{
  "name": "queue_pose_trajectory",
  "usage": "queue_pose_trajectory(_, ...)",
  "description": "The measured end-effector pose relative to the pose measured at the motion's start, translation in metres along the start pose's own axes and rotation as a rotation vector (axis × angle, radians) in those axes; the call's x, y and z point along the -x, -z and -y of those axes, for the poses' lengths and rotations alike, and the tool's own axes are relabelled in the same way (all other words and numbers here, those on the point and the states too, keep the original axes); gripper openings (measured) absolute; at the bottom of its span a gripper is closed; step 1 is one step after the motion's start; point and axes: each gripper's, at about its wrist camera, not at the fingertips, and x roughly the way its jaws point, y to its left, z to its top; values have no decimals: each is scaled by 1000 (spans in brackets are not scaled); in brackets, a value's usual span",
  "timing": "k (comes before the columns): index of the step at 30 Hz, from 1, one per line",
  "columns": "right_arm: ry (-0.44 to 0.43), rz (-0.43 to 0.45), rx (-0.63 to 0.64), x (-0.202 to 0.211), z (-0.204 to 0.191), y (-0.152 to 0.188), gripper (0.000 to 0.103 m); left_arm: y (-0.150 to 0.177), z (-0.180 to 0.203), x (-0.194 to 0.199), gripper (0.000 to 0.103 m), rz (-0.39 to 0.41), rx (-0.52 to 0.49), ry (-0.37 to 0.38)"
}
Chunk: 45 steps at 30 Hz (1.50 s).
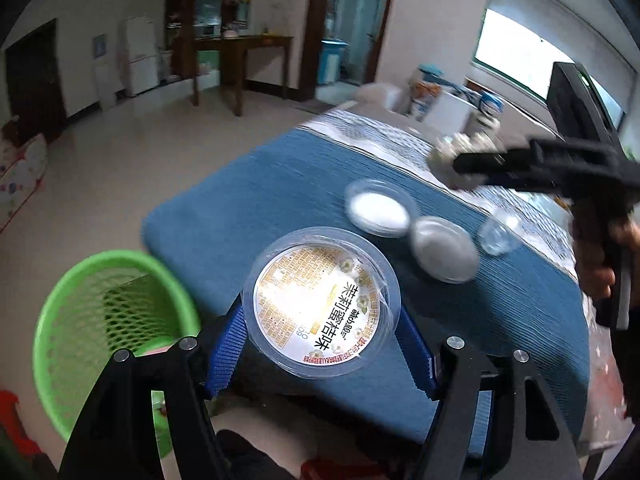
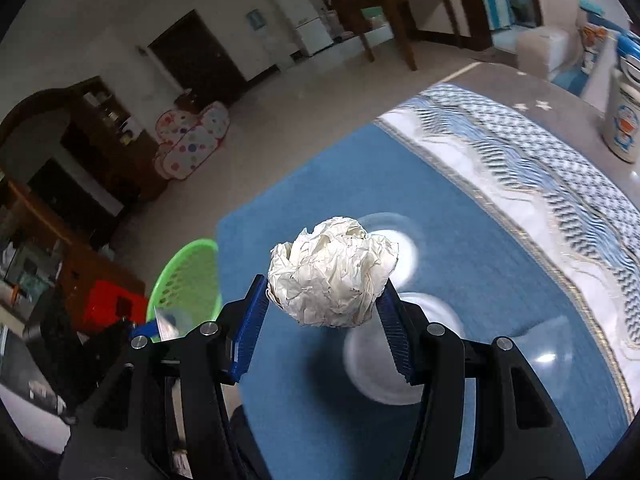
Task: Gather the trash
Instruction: 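Carry the tissue and labeled container to the wastebasket and open both tools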
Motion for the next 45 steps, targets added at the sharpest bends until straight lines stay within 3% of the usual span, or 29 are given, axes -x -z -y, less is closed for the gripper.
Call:
queue_pose_trajectory(12,-110,-102,134,-60,-91,7,55,31,-114,37,67,10,213,-164)
queue_pose_trajectory(20,-159,-185,223,-116,-149,16,55,61,-165,64,67,34,313,-232)
queue_pose_trajectory(27,-145,-255,307,-165,-193,26,57,82,-188,78,67,37,368,-251)
queue_pose_trajectory(34,-114,-292,345,-199,-210,33,58,91,-200,74,67,34,400,-250)
queue_pose_trajectory(38,-106,-276,334,-204,-212,30,70,92,-199,70,67,29,403,-249)
queue_pose_trajectory(45,-116,-244,314,-188,-207,29,71,90,-200,62,67,16,406,-237)
